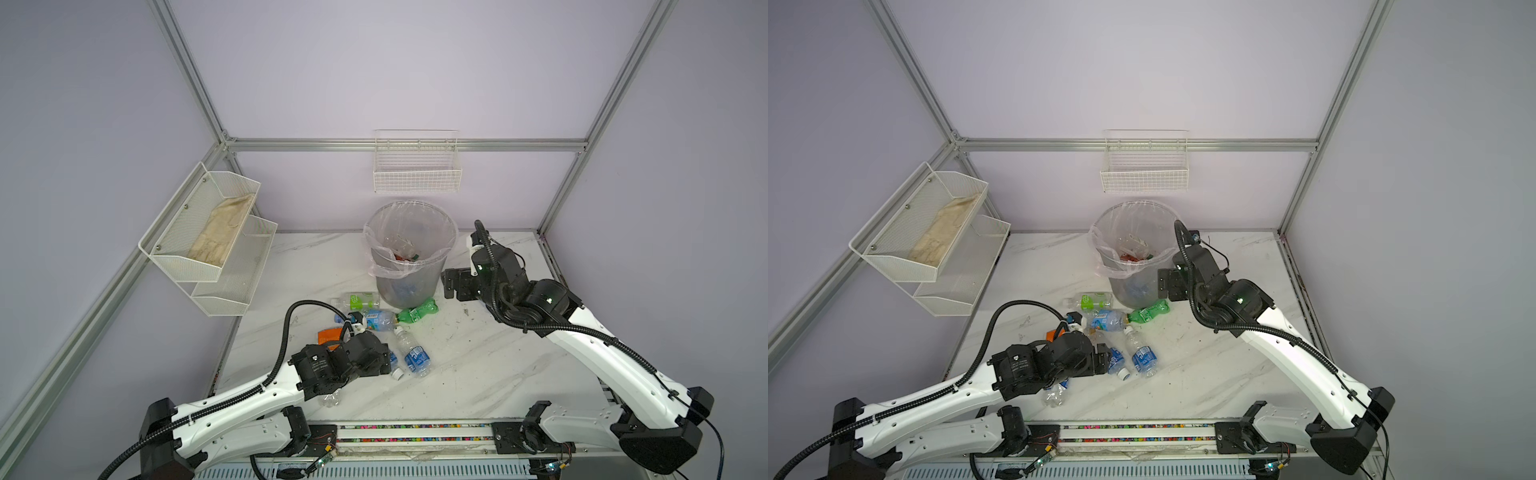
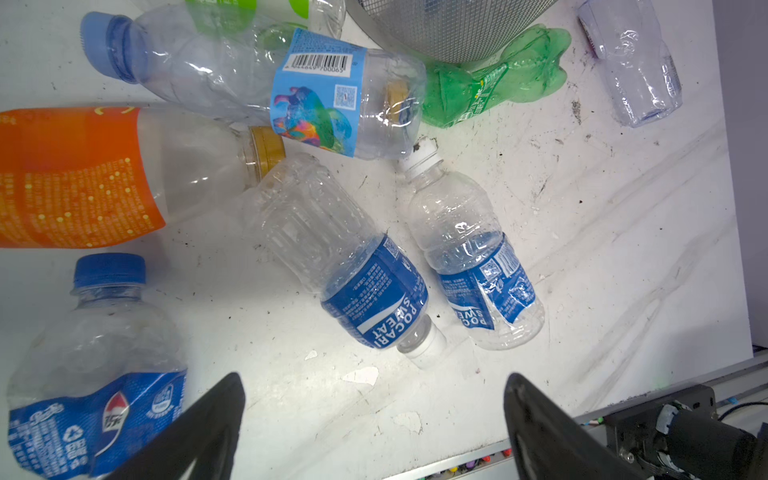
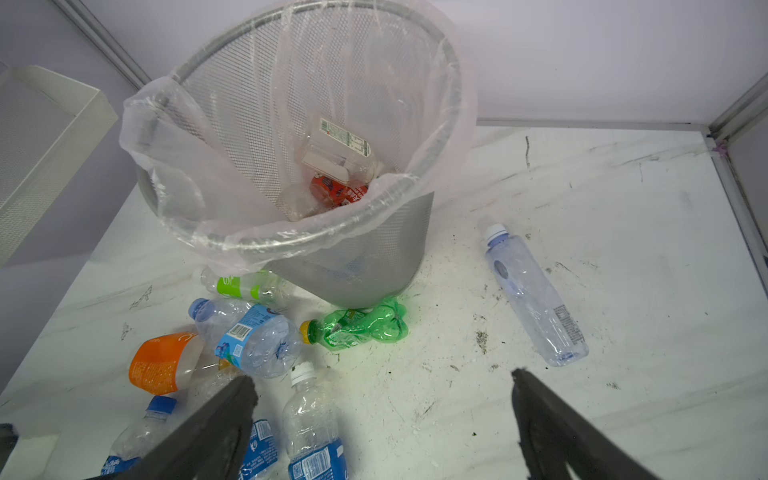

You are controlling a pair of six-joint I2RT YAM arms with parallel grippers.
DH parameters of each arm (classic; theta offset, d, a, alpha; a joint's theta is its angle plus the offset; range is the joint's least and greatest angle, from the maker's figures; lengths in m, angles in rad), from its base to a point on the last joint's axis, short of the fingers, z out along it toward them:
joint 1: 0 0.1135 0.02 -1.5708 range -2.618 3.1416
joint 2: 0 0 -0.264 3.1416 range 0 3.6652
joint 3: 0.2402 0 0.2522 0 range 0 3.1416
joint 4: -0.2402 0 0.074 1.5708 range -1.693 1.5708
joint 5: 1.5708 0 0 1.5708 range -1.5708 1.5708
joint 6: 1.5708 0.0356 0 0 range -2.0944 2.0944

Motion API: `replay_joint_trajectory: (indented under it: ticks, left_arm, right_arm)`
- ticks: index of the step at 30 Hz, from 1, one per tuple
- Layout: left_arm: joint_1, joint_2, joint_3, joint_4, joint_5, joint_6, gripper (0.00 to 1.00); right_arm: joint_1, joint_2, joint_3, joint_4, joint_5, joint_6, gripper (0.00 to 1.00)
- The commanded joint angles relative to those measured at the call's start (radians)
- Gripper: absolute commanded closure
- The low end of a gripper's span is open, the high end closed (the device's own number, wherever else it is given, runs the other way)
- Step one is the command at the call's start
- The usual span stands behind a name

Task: Throw the plastic bottles in the bin
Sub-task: 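Withdraw the right gripper from the bin while the left gripper grasps a clear bottle, then lift the clear bottle with the left gripper and release it over the bin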

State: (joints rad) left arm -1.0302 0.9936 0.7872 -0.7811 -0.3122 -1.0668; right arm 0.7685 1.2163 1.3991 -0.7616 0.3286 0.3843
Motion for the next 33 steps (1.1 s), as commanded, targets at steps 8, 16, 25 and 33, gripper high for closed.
replay_joint_trajectory:
  ticks: [8,16,25,33]
  left_arm:
    - [0.021,0.118,-0.061,0.142,-0.056,-0.093,0.15]
    - [0.078,0.213,-0.075,0.202,-0.044,-0.133,0.19]
    - [0.135,0.376,-0.070,0.286,0.018,-0.137,0.24]
    - [0.137,0.468,-0.099,0.305,0.036,-0.183,0.40]
  right_arm:
    - [-0.028,-0.123,-0.099,0.000,0.102,0.116,0.03]
    - [-0.037,-0.159,-0.127,-0.002,0.109,0.131,0.02]
    - [-0.047,-0.173,-0.153,-0.005,0.115,0.139,0.03]
    - [-0.057,-0.189,-0.165,-0.004,0.115,0.140,0.03]
